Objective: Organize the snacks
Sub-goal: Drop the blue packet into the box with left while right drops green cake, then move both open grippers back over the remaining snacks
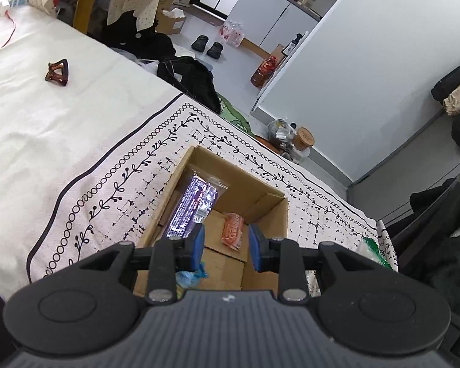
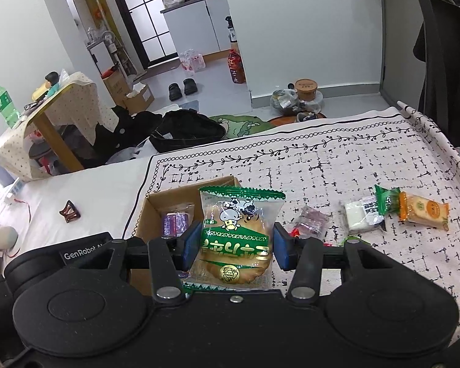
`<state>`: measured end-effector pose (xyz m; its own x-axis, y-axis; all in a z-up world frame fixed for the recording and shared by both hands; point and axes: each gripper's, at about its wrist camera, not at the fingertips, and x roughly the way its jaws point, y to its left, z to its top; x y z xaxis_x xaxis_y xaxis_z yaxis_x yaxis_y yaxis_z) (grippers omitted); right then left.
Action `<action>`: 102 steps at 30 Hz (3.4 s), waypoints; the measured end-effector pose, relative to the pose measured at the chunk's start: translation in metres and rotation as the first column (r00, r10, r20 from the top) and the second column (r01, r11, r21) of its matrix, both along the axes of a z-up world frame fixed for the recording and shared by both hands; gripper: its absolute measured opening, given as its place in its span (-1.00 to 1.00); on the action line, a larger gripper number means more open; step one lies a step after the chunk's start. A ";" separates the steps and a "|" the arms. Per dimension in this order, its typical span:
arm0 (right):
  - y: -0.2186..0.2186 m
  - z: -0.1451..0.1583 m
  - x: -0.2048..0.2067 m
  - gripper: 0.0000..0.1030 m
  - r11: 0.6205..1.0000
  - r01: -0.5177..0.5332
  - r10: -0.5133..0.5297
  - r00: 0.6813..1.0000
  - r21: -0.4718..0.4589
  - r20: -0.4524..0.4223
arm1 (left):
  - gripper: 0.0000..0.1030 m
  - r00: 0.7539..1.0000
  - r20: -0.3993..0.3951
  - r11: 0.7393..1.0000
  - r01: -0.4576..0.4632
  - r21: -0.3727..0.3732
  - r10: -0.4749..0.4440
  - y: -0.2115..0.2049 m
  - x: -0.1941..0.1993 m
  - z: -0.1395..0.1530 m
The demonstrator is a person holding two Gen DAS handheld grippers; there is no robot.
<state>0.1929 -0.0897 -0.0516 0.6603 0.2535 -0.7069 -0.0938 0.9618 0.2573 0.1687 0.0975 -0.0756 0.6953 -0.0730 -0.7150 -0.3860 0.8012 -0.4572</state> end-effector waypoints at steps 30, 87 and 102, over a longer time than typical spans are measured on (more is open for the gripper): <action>0.013 -0.051 0.025 0.20 0.980 0.010 0.027 0.983 0.198 -0.183 | 0.57 0.970 -0.128 0.978 -0.205 0.024 0.206 0.038 0.002 -0.021; -0.213 -0.047 -0.048 0.75 0.980 0.181 -0.169 0.976 0.083 -0.136 | 0.64 0.929 -0.132 0.933 0.356 0.061 -0.346 -0.166 0.001 -0.031; -0.233 -0.071 -0.030 0.60 0.956 0.264 -0.229 0.944 0.128 -0.238 | 0.44 0.888 -0.217 0.910 0.415 0.000 -0.405 -0.199 0.012 -0.071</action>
<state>0.1628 -0.3228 -0.1231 0.5502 0.2213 -0.8052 0.2161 0.8937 0.3933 0.1810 -0.1019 -0.1470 0.4457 -0.2840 -0.8490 -0.1006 0.9265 -0.3627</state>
